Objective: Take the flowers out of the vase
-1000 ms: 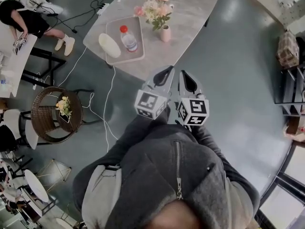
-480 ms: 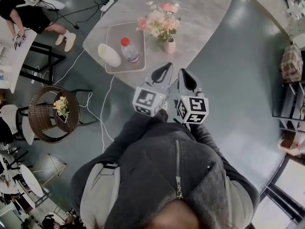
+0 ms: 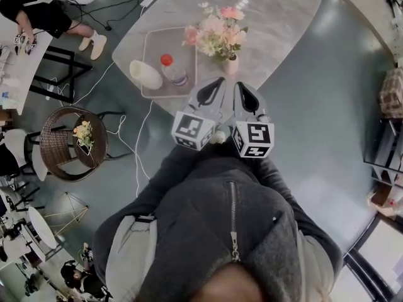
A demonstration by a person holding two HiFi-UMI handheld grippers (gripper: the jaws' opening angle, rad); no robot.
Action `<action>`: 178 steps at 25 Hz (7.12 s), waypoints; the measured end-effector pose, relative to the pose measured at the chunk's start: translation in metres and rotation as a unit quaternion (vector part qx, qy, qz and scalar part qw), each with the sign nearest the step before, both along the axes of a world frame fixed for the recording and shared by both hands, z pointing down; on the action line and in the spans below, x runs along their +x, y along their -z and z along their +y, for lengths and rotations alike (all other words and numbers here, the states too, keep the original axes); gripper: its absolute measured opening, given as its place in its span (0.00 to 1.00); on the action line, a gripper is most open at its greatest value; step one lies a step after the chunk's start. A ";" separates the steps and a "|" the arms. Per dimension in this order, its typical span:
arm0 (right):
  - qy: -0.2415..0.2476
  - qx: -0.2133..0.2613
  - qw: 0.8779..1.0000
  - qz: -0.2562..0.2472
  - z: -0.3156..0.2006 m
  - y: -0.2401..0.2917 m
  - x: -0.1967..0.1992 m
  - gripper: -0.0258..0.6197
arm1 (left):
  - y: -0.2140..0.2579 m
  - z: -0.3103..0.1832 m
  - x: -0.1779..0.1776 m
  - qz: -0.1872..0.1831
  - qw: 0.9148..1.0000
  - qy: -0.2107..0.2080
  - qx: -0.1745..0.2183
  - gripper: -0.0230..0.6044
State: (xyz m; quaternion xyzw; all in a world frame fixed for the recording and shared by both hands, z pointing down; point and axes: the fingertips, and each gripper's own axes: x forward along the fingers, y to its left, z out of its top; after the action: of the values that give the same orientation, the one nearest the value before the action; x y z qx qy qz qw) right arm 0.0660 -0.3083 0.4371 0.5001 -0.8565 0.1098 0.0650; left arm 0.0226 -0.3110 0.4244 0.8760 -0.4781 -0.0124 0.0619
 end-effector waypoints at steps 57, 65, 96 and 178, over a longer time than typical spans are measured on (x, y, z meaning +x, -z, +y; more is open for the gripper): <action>0.219 -0.046 0.971 0.081 -0.114 -0.050 -0.058 0.38 | -0.007 -0.043 -0.044 -0.005 0.972 0.233 -0.024 0.05; 0.216 -0.038 0.971 0.093 -0.115 -0.050 -0.054 0.30 | -0.006 -0.044 -0.043 0.000 0.972 0.232 -0.022 0.05; 0.191 0.016 0.979 0.067 -0.120 0.005 -0.039 0.16 | 0.011 -0.032 -0.043 0.007 0.976 0.216 0.001 0.05; 0.061 0.028 0.997 -0.046 -0.007 0.016 -0.020 0.16 | -0.006 0.020 -0.042 0.024 0.999 0.044 -0.006 0.05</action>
State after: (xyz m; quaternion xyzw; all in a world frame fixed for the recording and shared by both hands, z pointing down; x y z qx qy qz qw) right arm 0.0455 -0.3153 0.4213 0.4426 -0.8904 0.1045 0.0182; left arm -0.0191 -0.2911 0.4301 0.8530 -0.5150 -0.0335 0.0777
